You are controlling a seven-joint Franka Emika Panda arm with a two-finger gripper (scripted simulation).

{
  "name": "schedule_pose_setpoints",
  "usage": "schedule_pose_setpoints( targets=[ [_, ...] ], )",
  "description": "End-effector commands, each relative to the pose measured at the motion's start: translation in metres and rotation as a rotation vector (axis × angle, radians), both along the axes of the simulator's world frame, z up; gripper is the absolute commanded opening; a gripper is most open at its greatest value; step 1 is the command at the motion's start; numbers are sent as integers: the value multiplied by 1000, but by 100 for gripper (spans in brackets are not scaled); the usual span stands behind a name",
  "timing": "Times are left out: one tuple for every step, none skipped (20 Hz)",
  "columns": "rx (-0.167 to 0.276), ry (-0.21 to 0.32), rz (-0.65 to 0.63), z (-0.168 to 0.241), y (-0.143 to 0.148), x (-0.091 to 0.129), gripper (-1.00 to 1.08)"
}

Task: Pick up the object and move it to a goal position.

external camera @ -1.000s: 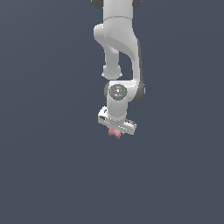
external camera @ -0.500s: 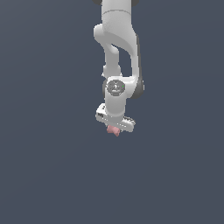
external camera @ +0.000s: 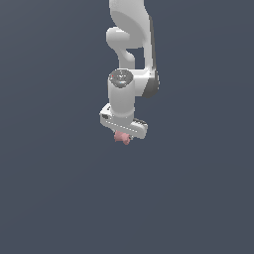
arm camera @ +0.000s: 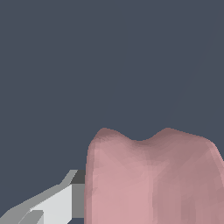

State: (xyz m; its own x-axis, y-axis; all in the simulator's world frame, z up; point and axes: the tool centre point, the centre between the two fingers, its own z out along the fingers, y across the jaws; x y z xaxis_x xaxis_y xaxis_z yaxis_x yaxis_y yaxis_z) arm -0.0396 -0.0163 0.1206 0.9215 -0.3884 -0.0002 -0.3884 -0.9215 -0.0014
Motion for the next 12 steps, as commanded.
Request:
schedule_pose_setpoints(
  targets=[
    [0, -1, 0, 23, -11, -7, -100],
    [0, -1, 0, 33, -16, -10, -100],
    [1, -1, -1, 43, -21, -12, -100],
    [1, -1, -1, 53, -26, -15, -100],
    [1, -1, -1, 64, -31, -18, -100],
    [1, -1, -1, 75, -36, -21, -100],
    [1, -1, -1, 86, -41, -24, -100],
    [1, 0, -1, 97, -47, -27, -100],
    [1, 0, -1, 108, -52, -30, -100],
    [1, 0, -1, 119, -57, -33, -100],
    [1, 0, -1, 130, -62, -36, -100],
    [1, 0, -1, 141, -68, -39, -100]
  ],
)
